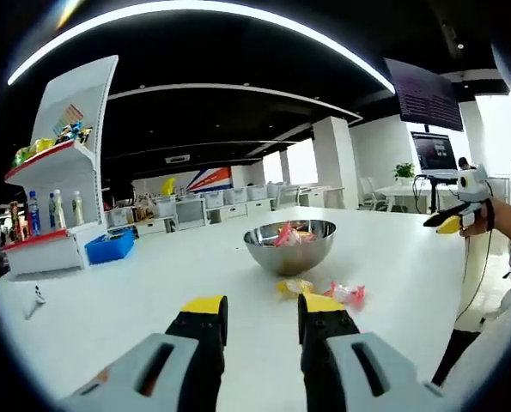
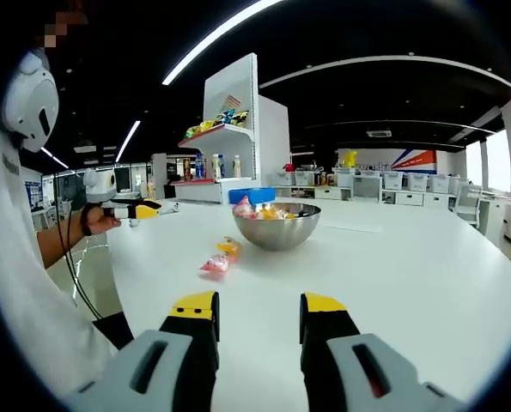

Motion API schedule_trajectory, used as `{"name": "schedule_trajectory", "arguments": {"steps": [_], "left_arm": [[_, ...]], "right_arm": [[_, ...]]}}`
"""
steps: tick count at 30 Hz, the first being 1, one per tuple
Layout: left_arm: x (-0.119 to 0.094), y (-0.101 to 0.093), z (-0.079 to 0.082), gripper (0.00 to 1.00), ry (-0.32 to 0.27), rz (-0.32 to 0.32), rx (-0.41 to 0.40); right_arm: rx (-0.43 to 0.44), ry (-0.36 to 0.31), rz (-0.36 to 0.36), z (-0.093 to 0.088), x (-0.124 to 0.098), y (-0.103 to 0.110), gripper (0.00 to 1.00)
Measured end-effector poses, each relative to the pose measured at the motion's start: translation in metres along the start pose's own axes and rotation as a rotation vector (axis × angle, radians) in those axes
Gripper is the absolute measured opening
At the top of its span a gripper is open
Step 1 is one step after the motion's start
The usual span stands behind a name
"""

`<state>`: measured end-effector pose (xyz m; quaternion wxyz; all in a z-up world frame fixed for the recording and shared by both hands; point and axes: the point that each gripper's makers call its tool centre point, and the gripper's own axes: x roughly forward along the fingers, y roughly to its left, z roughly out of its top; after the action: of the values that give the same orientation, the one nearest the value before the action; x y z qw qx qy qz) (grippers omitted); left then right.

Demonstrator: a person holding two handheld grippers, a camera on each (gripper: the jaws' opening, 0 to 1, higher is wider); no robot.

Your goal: Pick up the marshmallows scattered on the table and place them into the bowl on the table

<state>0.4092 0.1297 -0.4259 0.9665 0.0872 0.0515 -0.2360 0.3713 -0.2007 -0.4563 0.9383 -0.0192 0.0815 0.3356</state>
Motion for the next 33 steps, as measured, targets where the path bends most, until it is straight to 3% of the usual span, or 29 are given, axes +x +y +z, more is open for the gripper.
{"name": "schedule_trajectory", "arguments": {"steps": [2,8,12,17,20,23,29,33], "left_arm": [[0.007,-0.005,-0.002,0.34,0.044,-0.026,0.000],[0.027,-0.030,-0.003,0.34,0.089,-0.100,-0.005],[0.039,-0.049,-0.006,0.34,0.132,-0.130,-0.101],[0.055,-0.066,-0.010,0.35,0.165,-0.102,-0.214],[0.064,-0.072,-0.010,0.35,0.171,-0.073,-0.226],[0.074,-0.082,-0.010,0.35,0.188,-0.033,-0.324],[0.089,-0.092,-0.014,0.35,0.208,0.010,-0.339],[0.097,-0.093,-0.018,0.35,0.186,0.067,-0.371]], "right_arm": [[-0.001,0.000,0.002,0.000,0.000,0.001,0.37],[0.001,-0.006,-0.008,0.000,-0.003,0.000,0.37],[0.003,-0.004,-0.011,-0.001,-0.005,-0.002,0.37],[0.006,-0.003,-0.014,-0.003,-0.006,-0.004,0.37],[0.006,-0.002,-0.010,-0.005,-0.006,-0.004,0.37],[0.011,0.002,-0.010,-0.008,-0.007,-0.005,0.37],[0.016,0.003,-0.017,-0.010,-0.008,-0.006,0.37],[0.022,0.004,-0.020,-0.011,-0.010,-0.005,0.37]]}}
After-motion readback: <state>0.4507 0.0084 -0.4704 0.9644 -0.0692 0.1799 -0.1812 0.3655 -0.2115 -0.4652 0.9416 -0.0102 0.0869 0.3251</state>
